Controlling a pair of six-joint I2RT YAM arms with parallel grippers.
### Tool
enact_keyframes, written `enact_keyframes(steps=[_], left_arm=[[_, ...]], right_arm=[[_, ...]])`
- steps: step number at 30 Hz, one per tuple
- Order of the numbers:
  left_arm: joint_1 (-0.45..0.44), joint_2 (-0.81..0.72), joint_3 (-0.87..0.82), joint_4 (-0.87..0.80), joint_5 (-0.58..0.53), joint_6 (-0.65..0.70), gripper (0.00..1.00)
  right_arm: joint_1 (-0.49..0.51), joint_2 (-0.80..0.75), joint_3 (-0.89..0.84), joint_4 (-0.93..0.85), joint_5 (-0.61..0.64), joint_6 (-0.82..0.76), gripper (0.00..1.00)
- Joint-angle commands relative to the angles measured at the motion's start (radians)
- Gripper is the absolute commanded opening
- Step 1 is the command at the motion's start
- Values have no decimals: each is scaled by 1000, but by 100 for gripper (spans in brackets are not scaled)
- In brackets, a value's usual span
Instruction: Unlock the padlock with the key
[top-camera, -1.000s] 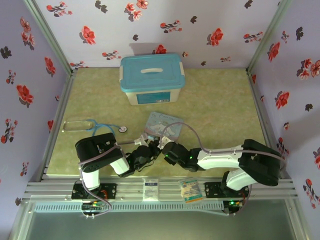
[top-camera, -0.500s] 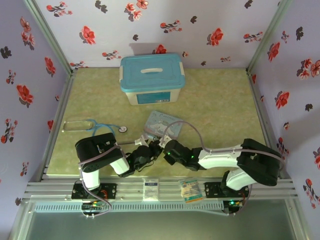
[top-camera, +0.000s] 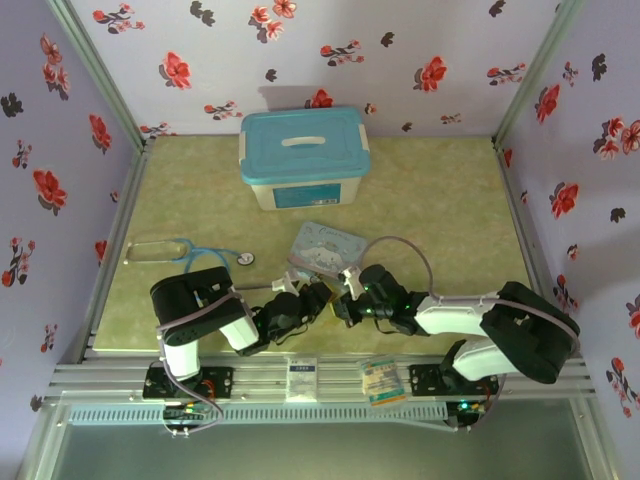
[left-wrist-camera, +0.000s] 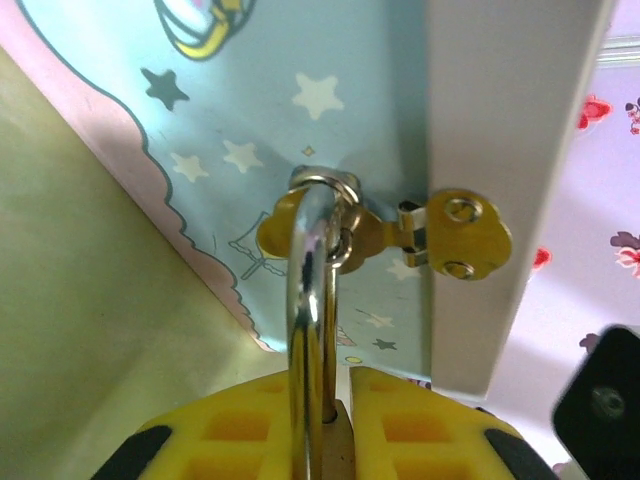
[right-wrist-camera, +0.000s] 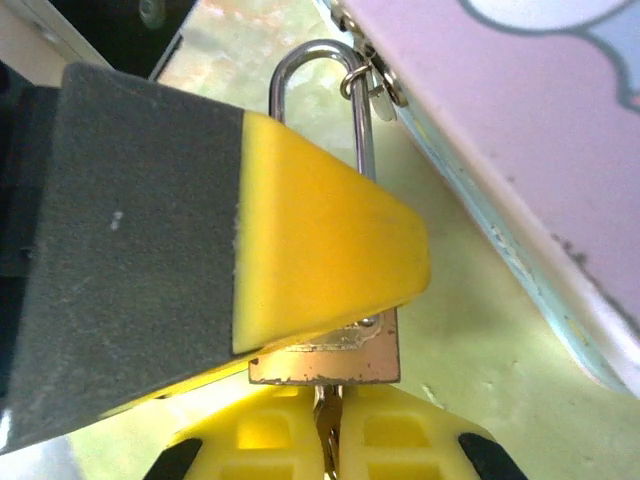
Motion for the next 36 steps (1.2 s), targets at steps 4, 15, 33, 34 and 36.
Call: enact_keyframes(steps=[4,15,33,34,36], left_arm=[[-4,-22,-25,31,-36,24,1],[-4,-26,-22,31,-32,21,0],[-2,-43,-25,32,-29,12,0],[-1,-45,-25,31,-28,12,0],[-1,-48,-25,31,-27,11,0]], right_arm=[[-98,-23,-30,152,-230,150,7],[-146,-199,-3,-185,28,45,41],[280,-162,130,-407,644,-271,39],[309,-146,130,-400,696,-293,39],[354,-112,139,-395,771,-324,39]])
